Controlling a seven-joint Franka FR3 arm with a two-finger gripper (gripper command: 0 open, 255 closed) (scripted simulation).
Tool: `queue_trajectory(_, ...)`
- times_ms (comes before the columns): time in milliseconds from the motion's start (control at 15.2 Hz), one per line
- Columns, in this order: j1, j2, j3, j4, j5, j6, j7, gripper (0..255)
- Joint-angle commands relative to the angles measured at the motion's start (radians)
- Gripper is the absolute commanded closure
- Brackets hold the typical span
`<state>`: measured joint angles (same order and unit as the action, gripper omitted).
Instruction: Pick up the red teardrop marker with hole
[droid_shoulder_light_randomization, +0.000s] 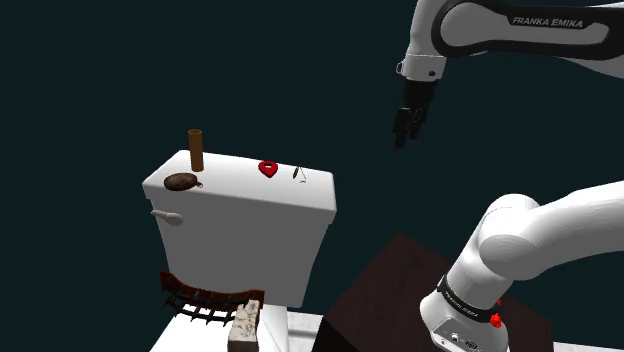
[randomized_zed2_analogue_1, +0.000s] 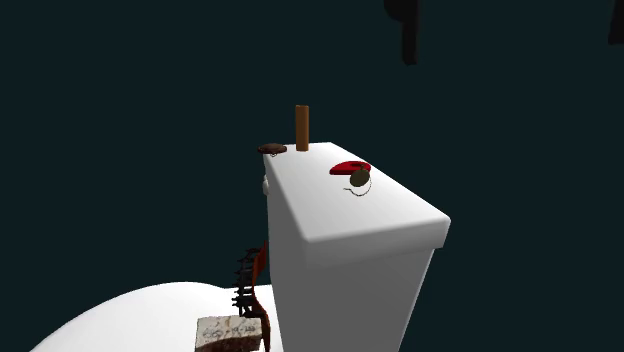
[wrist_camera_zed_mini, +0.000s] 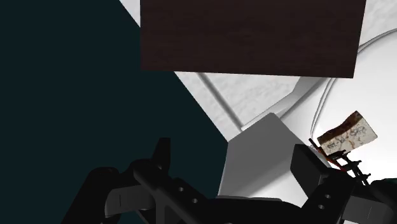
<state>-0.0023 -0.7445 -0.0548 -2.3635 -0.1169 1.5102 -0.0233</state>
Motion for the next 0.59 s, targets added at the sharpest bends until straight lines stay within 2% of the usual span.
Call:
queue_trajectory(0, 0.0, 0.0, 0.0, 0.0, 0.0, 0.0, 0.0, 0)
queue_trajectory(528, 0.02, 0.221, 0.084, 0.039, 0.082, 0.202, 0.182, 0)
